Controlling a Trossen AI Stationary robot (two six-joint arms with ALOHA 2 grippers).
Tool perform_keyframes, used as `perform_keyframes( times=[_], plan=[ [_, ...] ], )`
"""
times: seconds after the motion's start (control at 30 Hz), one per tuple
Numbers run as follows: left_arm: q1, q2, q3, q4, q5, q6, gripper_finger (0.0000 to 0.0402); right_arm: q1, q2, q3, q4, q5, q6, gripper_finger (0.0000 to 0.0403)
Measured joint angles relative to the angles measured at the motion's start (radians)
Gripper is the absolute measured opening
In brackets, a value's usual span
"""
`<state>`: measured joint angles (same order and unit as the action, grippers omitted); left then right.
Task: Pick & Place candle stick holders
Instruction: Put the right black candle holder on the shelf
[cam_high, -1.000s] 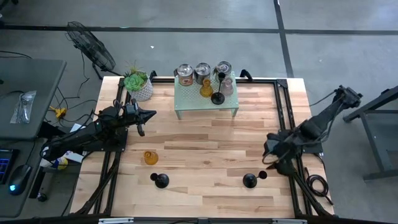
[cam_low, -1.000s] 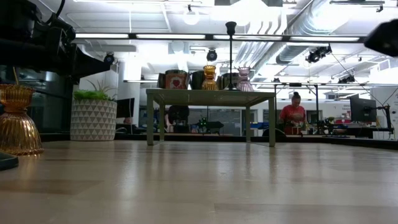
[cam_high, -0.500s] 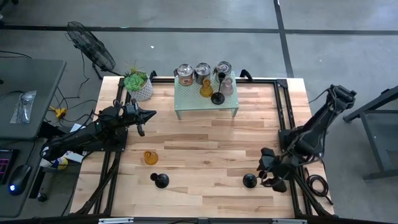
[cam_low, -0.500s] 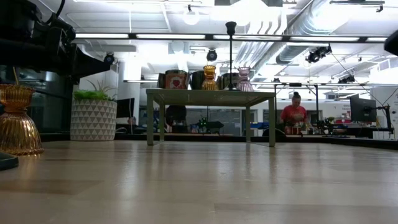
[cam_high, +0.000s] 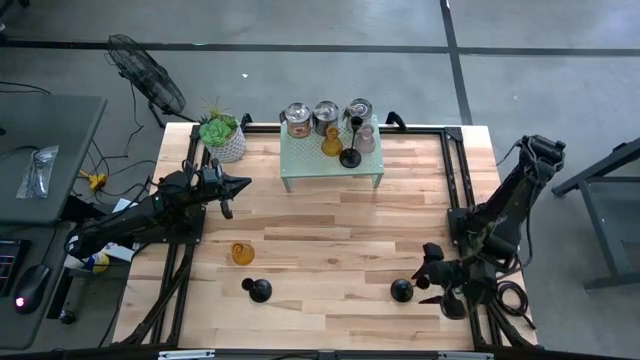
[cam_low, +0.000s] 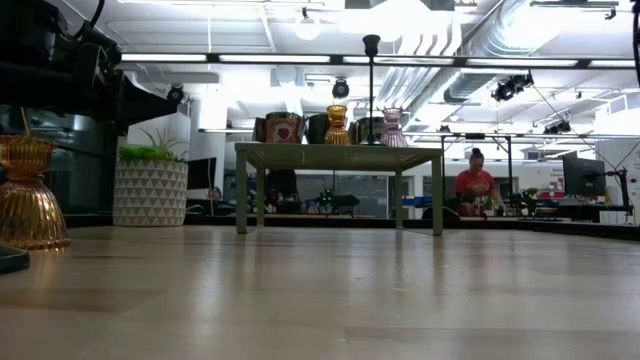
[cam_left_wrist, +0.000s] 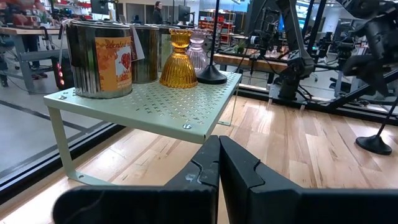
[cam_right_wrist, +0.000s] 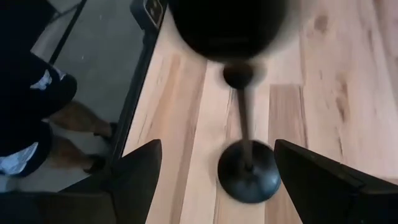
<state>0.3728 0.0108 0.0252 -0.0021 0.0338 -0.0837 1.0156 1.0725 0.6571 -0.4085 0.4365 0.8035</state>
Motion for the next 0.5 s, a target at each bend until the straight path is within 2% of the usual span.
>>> perform_keyframes(
  times=[0.23, 0.5],
  plan=[
    [0.000, 0.000, 0.000, 0.000, 0.000, 0.000, 0.0000, 0.076, -0.001, -0.085, 0.198, 0.233, -0.022, 0.0299],
    [0.000, 0.000, 0.000, 0.000, 0.000, 0.000, 0.0000, 0.125, -0.001, -0.182, 0.356, 0.334, -0.041, 0.0255]
  ],
)
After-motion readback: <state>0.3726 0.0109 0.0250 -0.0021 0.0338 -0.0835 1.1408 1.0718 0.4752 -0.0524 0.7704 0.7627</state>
